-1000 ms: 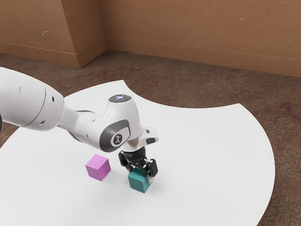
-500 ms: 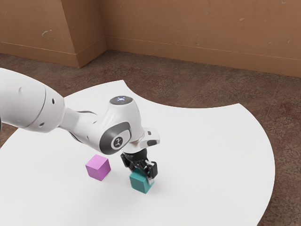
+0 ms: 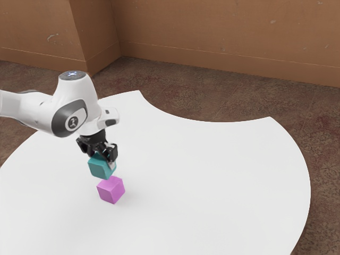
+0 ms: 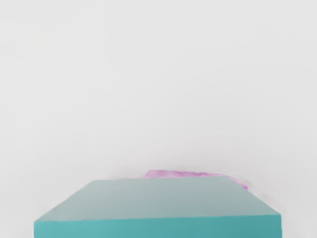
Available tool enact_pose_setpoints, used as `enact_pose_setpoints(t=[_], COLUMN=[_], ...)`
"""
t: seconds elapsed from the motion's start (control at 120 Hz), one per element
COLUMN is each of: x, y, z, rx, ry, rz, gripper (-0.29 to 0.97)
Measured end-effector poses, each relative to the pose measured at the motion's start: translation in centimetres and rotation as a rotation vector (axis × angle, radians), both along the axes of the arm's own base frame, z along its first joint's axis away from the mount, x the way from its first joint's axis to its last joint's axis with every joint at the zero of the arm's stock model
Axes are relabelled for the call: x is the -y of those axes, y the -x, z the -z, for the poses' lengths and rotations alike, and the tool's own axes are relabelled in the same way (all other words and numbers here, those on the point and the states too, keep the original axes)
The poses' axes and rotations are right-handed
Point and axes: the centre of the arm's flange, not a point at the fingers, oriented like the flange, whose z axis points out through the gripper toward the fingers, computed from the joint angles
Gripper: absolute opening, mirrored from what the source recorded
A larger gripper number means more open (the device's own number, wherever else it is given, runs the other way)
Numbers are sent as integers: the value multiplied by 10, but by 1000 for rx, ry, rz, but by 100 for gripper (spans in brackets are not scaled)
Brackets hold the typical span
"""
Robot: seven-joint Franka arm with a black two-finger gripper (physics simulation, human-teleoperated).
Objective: Pick up the blue block with one arm, and put the blue block on the pink block with one arm
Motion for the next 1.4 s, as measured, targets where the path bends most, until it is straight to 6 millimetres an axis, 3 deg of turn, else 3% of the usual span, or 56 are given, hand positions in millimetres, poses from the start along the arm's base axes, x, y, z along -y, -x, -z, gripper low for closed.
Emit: enact_pose_setpoints(t=[0.075, 0.15, 0.417, 0.575, 0.725, 1.05, 1.4], x=[-31, -37, 36, 52, 42, -8, 14], y=[5, 7, 4, 3, 2, 9, 9], z=[1, 2, 7, 9, 9, 14, 14], rx=[-17, -30, -46, -38, -15, 23, 32], ry=[-7, -12, -19, -3, 10, 19, 20], rz=[-40, -35, 144, 169, 144, 22, 52], gripper=[35, 36, 35, 34, 34, 34, 33])
